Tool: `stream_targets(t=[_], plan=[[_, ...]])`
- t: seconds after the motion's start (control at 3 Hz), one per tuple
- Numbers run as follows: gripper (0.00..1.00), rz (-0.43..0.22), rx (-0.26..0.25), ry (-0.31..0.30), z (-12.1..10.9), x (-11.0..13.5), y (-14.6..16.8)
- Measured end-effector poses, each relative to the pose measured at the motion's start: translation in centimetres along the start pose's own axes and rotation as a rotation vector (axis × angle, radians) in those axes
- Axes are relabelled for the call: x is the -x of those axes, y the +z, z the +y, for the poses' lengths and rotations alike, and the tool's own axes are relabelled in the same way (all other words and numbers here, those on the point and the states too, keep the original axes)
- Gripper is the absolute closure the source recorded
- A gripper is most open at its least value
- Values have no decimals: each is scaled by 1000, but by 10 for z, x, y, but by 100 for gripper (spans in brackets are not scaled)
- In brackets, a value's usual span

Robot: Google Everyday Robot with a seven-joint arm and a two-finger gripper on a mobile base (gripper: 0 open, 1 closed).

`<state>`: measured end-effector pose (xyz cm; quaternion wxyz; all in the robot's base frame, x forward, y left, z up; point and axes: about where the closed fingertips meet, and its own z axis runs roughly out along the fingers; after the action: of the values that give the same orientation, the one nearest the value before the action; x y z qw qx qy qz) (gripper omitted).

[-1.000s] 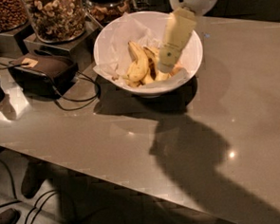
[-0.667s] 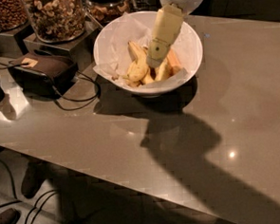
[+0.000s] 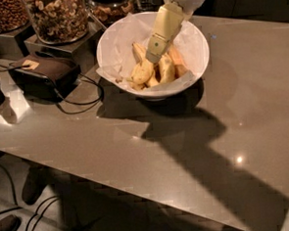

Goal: Pick banana from white bowl

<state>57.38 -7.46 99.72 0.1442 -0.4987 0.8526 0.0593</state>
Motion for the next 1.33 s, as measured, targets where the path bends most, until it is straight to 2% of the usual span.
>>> stream_targets(t=[0.33, 0.67, 1.0, 1.33], plan=[[19, 3, 14, 35, -5, -2, 6], [24, 9, 23, 57, -13, -1, 15], [35, 19, 31, 60, -14, 1, 22], [37, 36, 32, 62, -13, 4, 28]])
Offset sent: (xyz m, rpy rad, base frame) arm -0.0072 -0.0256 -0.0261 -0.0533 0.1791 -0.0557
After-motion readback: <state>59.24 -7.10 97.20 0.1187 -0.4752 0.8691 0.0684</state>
